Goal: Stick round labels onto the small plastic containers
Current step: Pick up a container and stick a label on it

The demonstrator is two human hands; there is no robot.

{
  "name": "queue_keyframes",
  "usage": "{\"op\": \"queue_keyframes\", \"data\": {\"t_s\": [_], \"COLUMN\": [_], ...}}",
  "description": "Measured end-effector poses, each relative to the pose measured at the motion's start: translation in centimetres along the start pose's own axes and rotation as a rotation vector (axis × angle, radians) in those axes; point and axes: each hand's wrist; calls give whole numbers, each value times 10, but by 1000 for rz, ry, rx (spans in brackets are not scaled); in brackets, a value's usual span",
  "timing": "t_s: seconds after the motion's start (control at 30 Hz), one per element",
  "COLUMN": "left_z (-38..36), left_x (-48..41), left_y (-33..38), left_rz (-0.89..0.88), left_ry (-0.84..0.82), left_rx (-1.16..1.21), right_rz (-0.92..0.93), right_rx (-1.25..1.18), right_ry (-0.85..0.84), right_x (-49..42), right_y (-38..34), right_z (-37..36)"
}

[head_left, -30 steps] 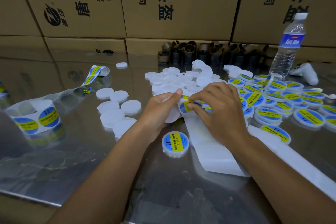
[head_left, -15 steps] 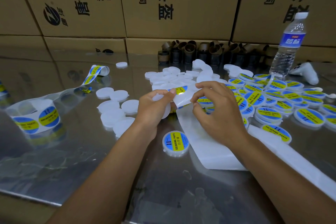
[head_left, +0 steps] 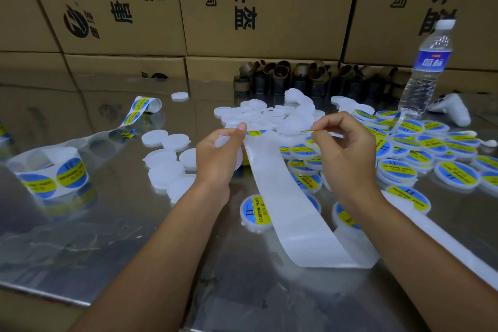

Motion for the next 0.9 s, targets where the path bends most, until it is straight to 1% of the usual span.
{"op": "queue_keyframes", "data": {"t_s": [0.1, 0.17, 0.23, 0.3, 0.37, 0.43, 0.5, 0.6, 0.67, 0.73, 0.9], "left_z": [1, 2, 3, 3, 4, 4, 3, 0, -1, -2, -3], "left_x": [-3, -6, -8, -10, -11, -12, -11, -7, -4, -3, 0], "left_y": [-1, -3, -4, -4, -3, 0, 4, 6, 4, 2, 1], "left_rz": [1, 24, 23, 3, -19, -33, -16, 98, 167, 207, 237], "left_ry": [54, 62, 75, 122, 179, 178, 79, -187, -327, -429, -567], "left_rx": [18, 54, 57, 59, 108, 194, 334, 491, 497, 477, 467], "right_rz": [-35, -106, -223, -338, -417, -465, -482, -503, -507, -502, -525], "right_rx": [-74, -155, -247, -321, -385, -447, -486, -507, -494, -463, -349], "right_ry": [1, -29, -87, -166, -244, -297, -362, -459, -510, -554, -565], "right_x": [-1, -2, -4, -5, -4, -4, -3, -1, 1, 5, 8], "right_y": [-1, -3, -4, -4, -5, -6, -7, -7, -8, -8, -10], "right_z": [1, 1, 2, 2, 2, 3, 2, 1, -1, -4, -7]}}
Point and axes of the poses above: each hand's wrist, its own x-axis away from the middle knuckle, its own z-axis out of the back of the hand, y = z × x, and after that the axes turned 8 degrees about y, right-handed
